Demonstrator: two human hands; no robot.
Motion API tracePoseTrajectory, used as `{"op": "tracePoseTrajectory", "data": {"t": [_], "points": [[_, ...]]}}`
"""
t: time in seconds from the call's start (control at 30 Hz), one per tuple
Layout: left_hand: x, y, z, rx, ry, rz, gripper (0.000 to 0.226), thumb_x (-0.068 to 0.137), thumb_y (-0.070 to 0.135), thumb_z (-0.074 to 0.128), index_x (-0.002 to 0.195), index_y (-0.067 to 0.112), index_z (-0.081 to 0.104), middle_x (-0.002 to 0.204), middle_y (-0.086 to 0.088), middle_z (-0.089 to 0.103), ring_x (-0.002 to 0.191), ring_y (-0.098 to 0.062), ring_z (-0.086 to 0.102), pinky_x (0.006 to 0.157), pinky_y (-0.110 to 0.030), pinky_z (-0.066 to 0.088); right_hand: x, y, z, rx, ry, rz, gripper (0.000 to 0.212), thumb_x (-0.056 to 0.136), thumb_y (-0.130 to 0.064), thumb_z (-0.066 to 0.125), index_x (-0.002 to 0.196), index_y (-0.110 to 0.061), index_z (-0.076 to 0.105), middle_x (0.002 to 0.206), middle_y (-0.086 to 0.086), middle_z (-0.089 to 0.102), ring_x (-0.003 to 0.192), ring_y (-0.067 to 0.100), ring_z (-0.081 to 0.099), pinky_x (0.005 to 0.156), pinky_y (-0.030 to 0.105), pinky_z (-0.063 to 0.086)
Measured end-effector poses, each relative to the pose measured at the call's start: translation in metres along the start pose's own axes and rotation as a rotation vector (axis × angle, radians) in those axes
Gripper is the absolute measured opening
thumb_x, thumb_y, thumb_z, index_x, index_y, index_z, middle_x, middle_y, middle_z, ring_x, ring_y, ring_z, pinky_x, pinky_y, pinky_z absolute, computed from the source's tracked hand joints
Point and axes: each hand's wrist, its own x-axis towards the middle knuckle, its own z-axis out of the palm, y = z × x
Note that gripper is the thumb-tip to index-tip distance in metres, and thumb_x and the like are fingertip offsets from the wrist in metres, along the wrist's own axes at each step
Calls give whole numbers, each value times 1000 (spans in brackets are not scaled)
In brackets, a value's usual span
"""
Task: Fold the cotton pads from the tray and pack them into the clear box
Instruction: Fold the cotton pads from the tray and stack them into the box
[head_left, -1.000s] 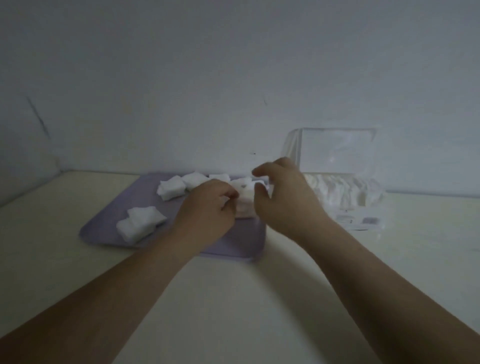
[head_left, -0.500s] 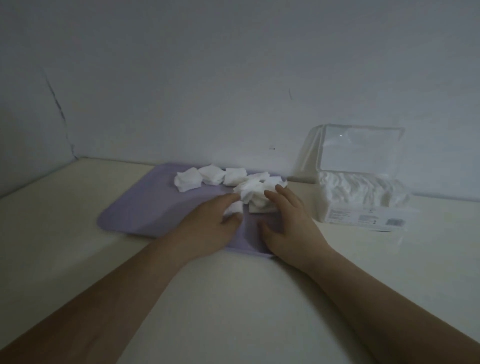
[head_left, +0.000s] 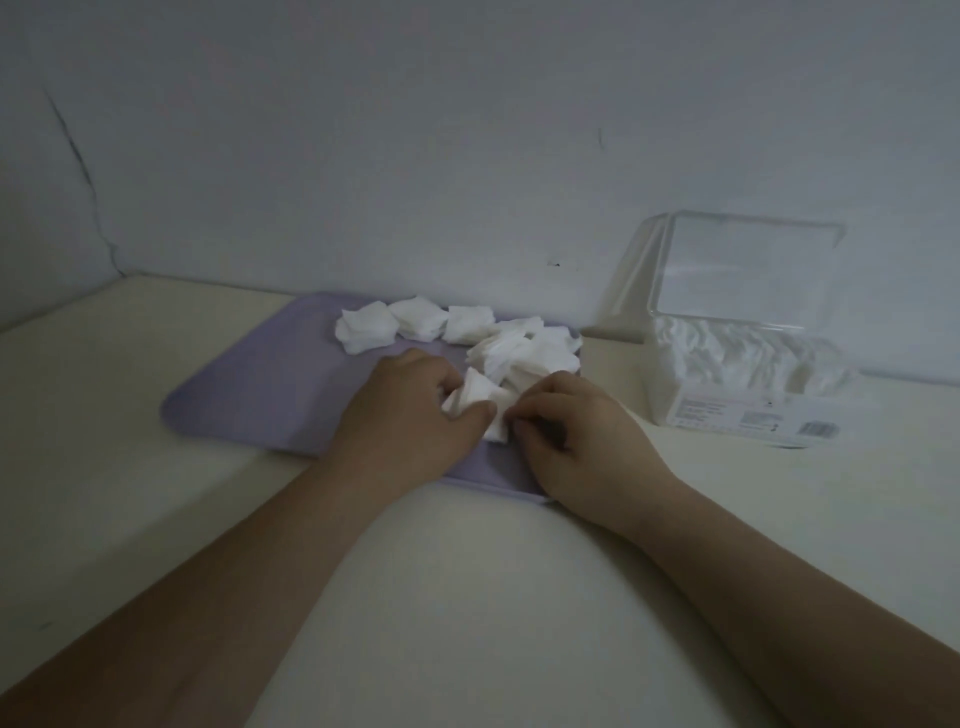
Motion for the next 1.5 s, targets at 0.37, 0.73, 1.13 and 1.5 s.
{"op": "tracePoseTrajectory", "data": {"t": [0.37,0.73,1.13,1.5], "points": [[-14,6,-4,-327,-47,205,18,96,27,70,110,39,73,109,22,70,108,8,61,96,-10,44,-6,-3,-5,213,70,65,57,87,-23,79,139,-29,56,121,-12,70,111,3,66,98,26,53],[-3,-15,-12,-12,-15,-152,53,80,67,61,90,16,73,92,3,74,92,-19,69,84,-42,57,-3,-1,-10,346,110,242,49,87,-8,76,126,-34,62,90,-13,65,82,1,61,75,5,43],[-7,-11,-13,-122,-70,-60,36,82,45,74,117,43,63,109,17,70,93,-13,67,90,-38,56,-4,-2,-5,91,39,131,43,92,-9,69,132,-24,69,101,-11,67,80,1,55,81,10,42],[-4,-12,-16,-392,34,-51,12,83,16,81,85,23,71,73,12,68,64,4,57,61,-12,41,-1,-1,-14,377,50,327,40,83,-4,81,115,-26,72,96,-16,72,81,0,66,78,4,47]]}}
